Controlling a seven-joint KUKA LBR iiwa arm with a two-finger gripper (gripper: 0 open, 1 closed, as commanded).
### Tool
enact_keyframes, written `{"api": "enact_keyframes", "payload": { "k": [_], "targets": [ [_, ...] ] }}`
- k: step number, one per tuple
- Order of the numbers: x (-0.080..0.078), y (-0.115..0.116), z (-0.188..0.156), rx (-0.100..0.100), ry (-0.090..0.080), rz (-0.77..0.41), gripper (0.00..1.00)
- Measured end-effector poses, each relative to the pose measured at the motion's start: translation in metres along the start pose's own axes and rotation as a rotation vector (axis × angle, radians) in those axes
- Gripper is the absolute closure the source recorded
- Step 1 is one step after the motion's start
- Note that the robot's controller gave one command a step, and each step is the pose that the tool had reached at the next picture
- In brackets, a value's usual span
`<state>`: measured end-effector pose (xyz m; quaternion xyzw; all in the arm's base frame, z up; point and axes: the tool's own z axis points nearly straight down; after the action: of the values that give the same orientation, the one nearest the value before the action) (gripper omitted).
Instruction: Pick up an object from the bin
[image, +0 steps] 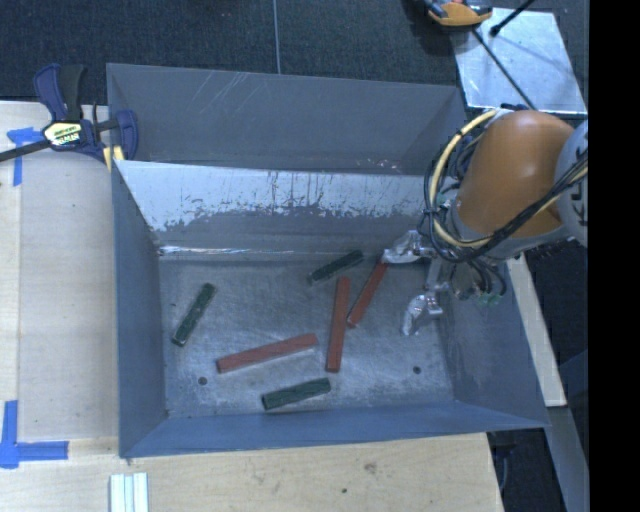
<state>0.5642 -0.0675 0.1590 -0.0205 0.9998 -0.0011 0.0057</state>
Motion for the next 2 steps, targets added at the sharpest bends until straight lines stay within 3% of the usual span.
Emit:
{"api": "enact_keyframes", "payload": {
  "k": [1,2],
  "targets": [
    [-0.048,-0.007,0.048,-0.002,0.004,-0.135,0.00],
    [-0.071,0.021,0.081,0.001,-0.018,-0.228,1.00]
  ]
}}
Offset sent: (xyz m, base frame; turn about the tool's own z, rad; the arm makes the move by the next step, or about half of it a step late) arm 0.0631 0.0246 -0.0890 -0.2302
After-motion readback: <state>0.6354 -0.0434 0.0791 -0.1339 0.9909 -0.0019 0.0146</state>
